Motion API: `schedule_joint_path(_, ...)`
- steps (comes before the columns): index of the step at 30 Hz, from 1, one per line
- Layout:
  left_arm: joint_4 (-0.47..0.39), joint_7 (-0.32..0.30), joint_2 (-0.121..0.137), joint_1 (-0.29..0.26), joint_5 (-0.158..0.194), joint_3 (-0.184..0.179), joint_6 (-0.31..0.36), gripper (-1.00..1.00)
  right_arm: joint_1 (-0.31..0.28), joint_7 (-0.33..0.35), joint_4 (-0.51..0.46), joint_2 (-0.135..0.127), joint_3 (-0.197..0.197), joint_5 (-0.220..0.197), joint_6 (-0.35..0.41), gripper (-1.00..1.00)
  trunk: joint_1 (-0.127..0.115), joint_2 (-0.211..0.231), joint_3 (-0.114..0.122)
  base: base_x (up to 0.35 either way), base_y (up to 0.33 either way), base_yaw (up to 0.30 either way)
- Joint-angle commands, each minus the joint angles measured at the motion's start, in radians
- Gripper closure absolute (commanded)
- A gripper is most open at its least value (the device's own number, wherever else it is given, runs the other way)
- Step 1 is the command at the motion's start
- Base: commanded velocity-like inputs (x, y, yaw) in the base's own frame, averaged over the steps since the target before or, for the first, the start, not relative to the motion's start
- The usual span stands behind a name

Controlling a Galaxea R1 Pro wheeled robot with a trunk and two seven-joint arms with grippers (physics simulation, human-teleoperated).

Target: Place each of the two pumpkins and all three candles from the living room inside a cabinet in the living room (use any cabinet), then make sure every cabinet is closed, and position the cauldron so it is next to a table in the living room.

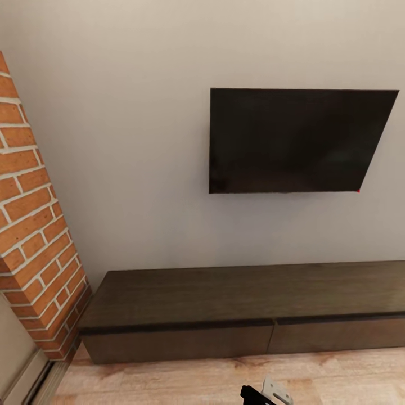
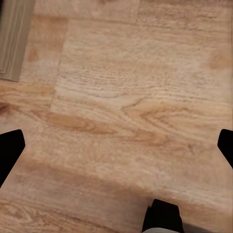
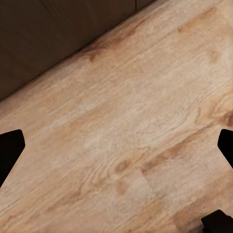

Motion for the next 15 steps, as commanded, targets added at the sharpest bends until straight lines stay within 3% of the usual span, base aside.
schedule_joint_path(1,-0.002,0.005,0.0,-0.001,0.005,-0.008,-0.001,-1.0,-0.001,-0.004,0.0,0.0,0.008,-0.011,-0.005,-1.0,0.004,-0.008,-0.004,0.0,0.0,0.0)
schedule_joint_path(9,-0.067,0.005,0.004,-0.014,0.005,-0.008,0.05,-1.0,-0.001,-0.004,-0.001,0.0,0.008,-0.01,-0.007,-1.0,0.035,-0.064,-0.029,0.0,0.0,0.0)
schedule_joint_path(12,-0.153,0.005,0.011,-0.034,0.004,-0.008,0.177,-1.0,-0.001,-0.004,-0.001,0.0,0.008,-0.01,-0.008,-1.0,0.046,-0.085,-0.039,0.0,0.0,0.0)
schedule_joint_path(15,-0.318,0.005,0.056,-0.048,0.011,-0.004,0.386,-1.0,-0.001,-0.002,-0.001,-0.002,0.007,-0.01,-0.01,-1.0,0.058,-0.106,-0.048,0.0,0.0,0.0)
